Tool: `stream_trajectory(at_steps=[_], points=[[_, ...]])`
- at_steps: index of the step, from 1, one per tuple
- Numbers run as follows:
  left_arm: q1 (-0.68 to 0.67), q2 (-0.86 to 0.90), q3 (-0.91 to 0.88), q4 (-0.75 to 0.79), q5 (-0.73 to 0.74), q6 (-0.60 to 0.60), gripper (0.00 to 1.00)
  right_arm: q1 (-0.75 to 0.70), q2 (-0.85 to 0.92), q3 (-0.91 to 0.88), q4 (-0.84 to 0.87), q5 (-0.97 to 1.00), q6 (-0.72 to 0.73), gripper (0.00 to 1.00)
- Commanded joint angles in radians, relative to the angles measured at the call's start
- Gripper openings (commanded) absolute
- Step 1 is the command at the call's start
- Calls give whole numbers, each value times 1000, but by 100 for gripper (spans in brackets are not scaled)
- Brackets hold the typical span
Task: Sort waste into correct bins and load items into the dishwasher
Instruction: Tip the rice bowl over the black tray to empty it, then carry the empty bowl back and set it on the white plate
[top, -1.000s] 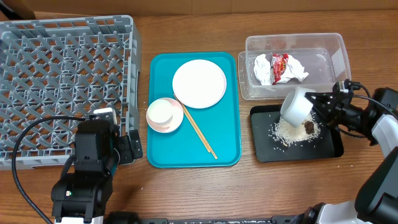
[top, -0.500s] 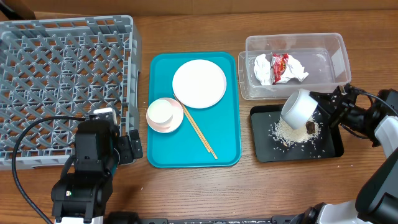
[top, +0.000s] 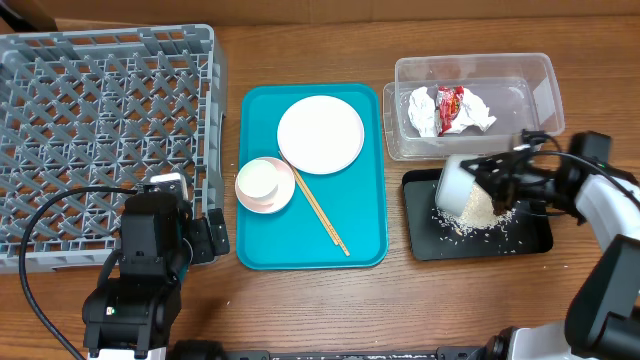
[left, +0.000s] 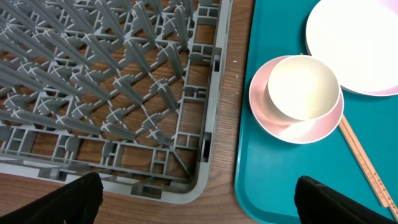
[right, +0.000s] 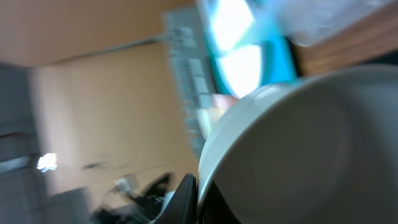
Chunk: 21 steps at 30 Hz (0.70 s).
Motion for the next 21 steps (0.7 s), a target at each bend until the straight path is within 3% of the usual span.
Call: stream_trajectory(at_steps=[1, 5, 10, 16, 21], points=[[-5, -3, 25, 2, -14, -10, 100, 109, -55, 132, -125, 315, -162, 4], [-5, -3, 25, 2, -14, -10, 100, 224, -60, 296, -277, 493, -230, 4], [-5, -3, 25, 2, -14, -10, 100, 399, -60, 443, -315, 654, -229, 4], [-5, -3, 25, 2, -14, -10, 100, 652, -56, 455, -180, 873, -229, 4], [-5, -3, 25, 2, -14, -10, 100, 862, -22, 455, 34, 1188, -229, 4]])
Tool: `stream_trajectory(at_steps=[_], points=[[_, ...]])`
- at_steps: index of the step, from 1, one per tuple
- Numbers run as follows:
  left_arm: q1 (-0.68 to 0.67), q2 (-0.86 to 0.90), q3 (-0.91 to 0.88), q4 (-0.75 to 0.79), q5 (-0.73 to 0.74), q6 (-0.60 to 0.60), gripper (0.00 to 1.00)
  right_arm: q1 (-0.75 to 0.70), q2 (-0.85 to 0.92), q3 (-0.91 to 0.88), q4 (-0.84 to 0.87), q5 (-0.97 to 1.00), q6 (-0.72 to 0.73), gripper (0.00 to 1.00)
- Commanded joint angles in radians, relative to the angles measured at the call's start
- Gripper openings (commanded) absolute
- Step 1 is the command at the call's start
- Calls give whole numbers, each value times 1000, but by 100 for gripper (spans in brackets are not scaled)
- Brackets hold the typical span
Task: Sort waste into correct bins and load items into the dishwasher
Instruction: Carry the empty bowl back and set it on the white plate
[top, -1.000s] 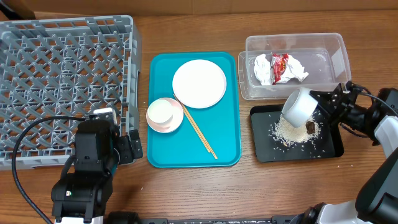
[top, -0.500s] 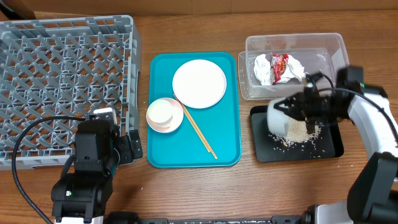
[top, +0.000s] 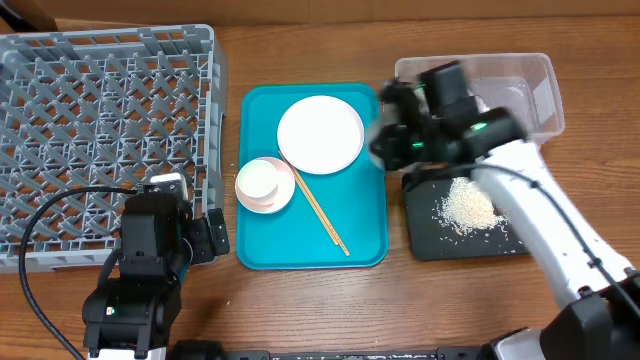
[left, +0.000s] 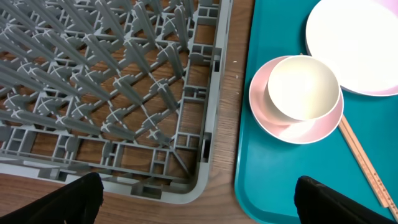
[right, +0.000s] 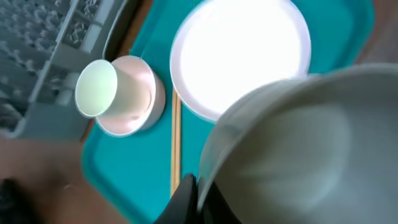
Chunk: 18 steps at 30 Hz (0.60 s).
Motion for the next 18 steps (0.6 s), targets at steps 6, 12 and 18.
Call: stream_trajectory(at_steps=[6, 12, 18], points=[[-5, -3, 25, 1, -14, -10, 100, 228, 167, 18, 314, 303, -57, 4], [-5, -3, 25, 1, -14, -10, 100, 249, 327, 18, 459, 265, -57, 4], [-5, -3, 25, 1, -14, -10, 100, 249, 363, 18, 462, 238, -53, 29]])
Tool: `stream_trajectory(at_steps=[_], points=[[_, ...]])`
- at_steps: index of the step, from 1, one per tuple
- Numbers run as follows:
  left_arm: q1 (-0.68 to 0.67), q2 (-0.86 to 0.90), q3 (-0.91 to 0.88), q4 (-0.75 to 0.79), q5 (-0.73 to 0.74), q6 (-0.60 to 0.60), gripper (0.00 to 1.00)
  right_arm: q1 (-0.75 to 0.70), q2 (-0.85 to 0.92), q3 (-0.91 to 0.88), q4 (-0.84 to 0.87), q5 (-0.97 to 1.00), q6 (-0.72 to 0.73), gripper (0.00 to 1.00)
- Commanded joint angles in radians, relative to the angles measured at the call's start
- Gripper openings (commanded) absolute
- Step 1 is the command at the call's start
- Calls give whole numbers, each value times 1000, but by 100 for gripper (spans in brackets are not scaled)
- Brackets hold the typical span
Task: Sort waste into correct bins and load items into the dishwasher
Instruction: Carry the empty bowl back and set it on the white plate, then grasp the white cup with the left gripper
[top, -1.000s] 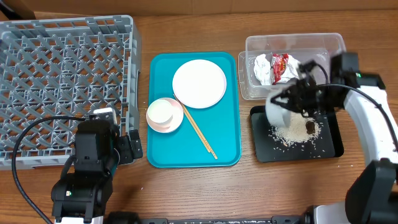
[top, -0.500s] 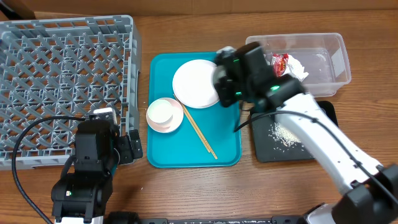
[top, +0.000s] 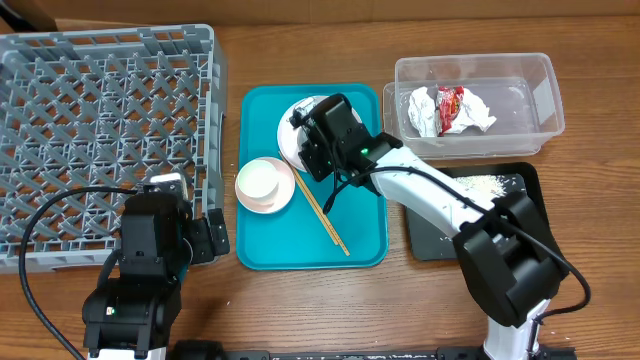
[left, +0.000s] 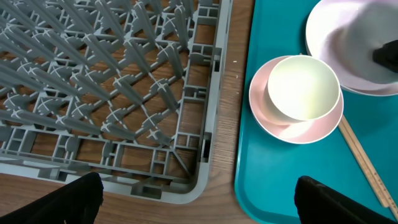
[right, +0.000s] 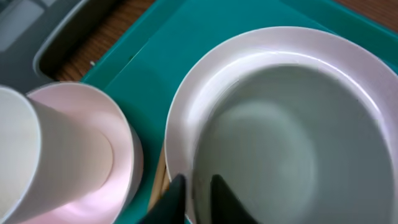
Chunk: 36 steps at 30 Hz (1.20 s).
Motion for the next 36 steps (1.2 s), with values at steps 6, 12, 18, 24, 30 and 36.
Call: stream_trajectory(at_steps=[6, 12, 18, 24, 30, 36], points=[[-5, -3, 25, 1, -14, -6, 100, 4, -105, 18, -84, -95, 4, 59], [-5, -3, 25, 2, -14, -6, 100, 9, -200, 18, -103, -267, 158, 59], [-5, -3, 25, 2, -13, -7, 100, 50, -179, 18, -92, -257, 288, 59], [-5, -3, 25, 1, -13, -7, 100, 87, -120, 18, -32, -146, 407, 59], [-5, -3, 25, 2, 13, -6, 100, 111, -24, 18, -12, -84, 470, 54], [-5, -2, 25, 1, 13, -7, 100, 134, 37, 18, -14, -89, 499, 47]])
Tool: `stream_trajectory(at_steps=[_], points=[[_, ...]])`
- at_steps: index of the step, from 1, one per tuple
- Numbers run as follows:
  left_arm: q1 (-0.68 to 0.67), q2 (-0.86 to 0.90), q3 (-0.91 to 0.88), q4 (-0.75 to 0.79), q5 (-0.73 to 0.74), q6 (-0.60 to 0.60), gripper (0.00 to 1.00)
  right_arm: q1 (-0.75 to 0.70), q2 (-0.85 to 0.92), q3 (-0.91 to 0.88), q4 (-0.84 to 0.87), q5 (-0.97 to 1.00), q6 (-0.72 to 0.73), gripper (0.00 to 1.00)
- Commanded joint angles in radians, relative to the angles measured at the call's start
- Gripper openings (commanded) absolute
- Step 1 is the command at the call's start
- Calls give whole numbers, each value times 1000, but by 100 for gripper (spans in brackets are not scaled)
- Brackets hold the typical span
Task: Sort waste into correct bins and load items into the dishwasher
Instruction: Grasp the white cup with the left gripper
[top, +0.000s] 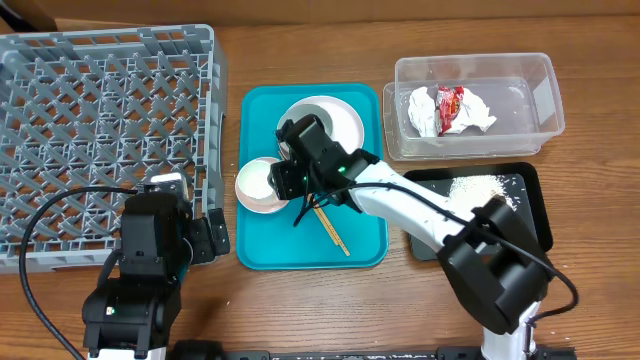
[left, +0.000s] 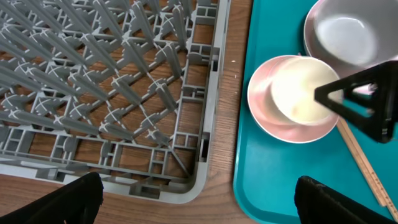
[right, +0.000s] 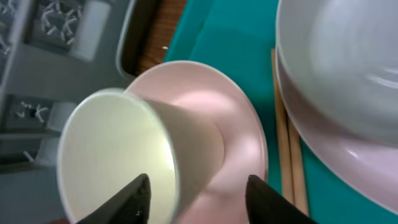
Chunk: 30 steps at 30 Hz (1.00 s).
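A white bowl (top: 325, 113) sits on the white plate (top: 350, 135) at the back of the teal tray (top: 365, 245). At the tray's left a white cup (right: 118, 155) stands on a pink saucer (right: 233, 143), with wooden chopsticks (top: 328, 225) beside them. My right gripper (right: 200, 199) is open and low over the cup, one finger over its mouth, the other over the saucer; in the overhead view the right gripper (top: 287, 183) covers part of the cup. My left gripper (left: 208, 205) is open, holding nothing, near the corner of the grey dish rack (left: 112, 81).
A clear bin (top: 540, 80) at the back right holds crumpled wrappers (top: 450, 108). In front of it a black tray (top: 530, 235) carries spilled rice (top: 478, 185). The dish rack (top: 100, 130) fills the left side. The right arm stretches across the teal tray.
The right gripper has let go of the white bowl, which now rests on the plate. It has moved left and forward to the cup and stands open there. The left arm is unchanged.
The right gripper held the white bowl tipped over the black tray, rice lying there. Then it had the bowl beside the teal tray, then down on the white plate. Now the bowl stays on the plate and the gripper is open at the cup.
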Motion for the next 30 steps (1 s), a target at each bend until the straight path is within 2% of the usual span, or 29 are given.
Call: stream_trajectory(at_steps=[1, 5, 7, 10, 12, 16, 17, 18, 23, 25, 30], points=[[-5, -2, 25, 1, 7, -7, 100, 21, 21, 15, 5, 14, 21, 43], [-5, 5, 25, 1, 7, -7, 100, 30, 21, 15, -1, 16, 21, 16], [-5, 6, 25, 2, 7, -7, 100, 19, 8, 16, -11, 16, 21, 6], [-5, 15, 25, 11, 21, -7, 100, -35, -77, 16, -51, 19, 17, 4], [-5, 22, 25, 33, 87, -7, 100, -83, -161, 16, -91, 19, 17, 4], [-5, 61, 25, 127, 298, -7, 100, -189, -330, 16, -197, -13, 13, 4], [-5, 92, 25, 176, 399, -6, 100, -233, -369, 16, -240, -64, 13, 4], [-5, 105, 25, 194, 431, -6, 100, -251, -382, 16, -259, -97, 13, 4], [-5, 247, 25, 393, 806, 73, 100, -373, -397, 15, -362, -494, -90, 4], [-5, 323, 25, 522, 1027, 84, 100, -404, -397, 15, -379, -694, -161, 4], [-6, 441, 25, 788, 1394, 83, 100, -409, -397, 15, -378, -818, -172, 4]])
